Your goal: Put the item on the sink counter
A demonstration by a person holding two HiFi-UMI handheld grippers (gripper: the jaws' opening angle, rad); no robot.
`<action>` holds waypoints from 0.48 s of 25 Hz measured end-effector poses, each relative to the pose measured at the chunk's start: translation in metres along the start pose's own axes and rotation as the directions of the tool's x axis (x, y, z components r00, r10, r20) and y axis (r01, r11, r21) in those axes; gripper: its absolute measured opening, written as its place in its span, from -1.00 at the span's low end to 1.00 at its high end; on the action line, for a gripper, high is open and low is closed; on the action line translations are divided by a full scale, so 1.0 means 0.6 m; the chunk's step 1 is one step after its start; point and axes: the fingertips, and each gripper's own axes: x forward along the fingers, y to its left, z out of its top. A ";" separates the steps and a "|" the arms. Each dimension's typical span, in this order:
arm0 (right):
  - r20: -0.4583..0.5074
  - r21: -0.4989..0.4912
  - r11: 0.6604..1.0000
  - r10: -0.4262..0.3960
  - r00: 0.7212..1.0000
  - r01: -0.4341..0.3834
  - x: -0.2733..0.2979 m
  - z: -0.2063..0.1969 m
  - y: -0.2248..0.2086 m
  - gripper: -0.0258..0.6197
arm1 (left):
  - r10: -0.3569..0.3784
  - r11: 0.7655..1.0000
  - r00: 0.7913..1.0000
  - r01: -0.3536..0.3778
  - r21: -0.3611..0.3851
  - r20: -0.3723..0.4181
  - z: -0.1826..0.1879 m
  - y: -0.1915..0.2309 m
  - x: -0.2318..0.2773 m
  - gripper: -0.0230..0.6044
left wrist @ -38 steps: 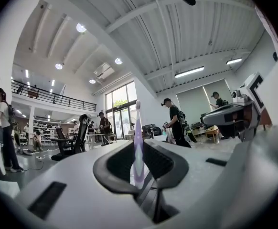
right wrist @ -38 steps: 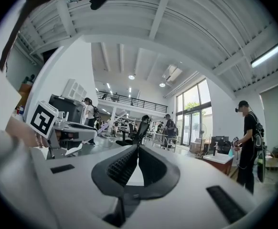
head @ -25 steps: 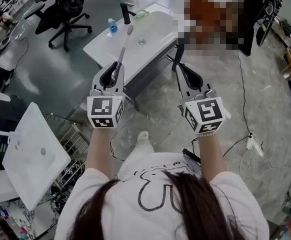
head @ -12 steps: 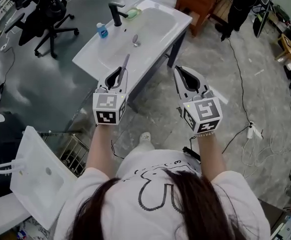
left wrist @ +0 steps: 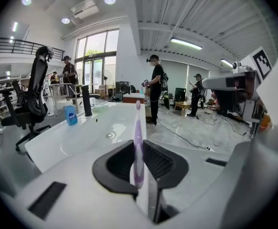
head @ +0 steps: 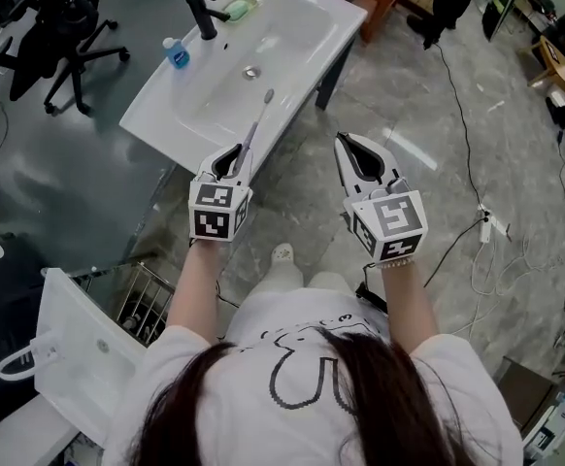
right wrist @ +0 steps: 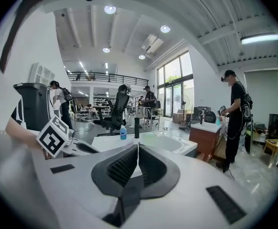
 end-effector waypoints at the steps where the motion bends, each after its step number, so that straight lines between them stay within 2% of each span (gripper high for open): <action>1: -0.009 0.006 1.000 -0.002 1.000 0.002 0.002 -0.007 0.000 -0.83 | -0.011 1.000 1.000 0.011 -0.005 -0.017 -0.011 -0.002 0.007 -0.72; 9: -0.052 0.031 1.000 0.002 0.999 0.000 0.018 -0.034 -0.005 -0.83 | -0.056 0.998 0.983 0.051 -0.034 -0.177 -0.085 -0.001 0.042 -0.72; 12: -0.058 0.030 1.000 0.002 0.998 -0.001 0.025 -0.032 -0.005 -0.83 | -0.067 0.998 0.971 0.064 -0.019 -0.228 -0.110 0.001 0.049 -0.72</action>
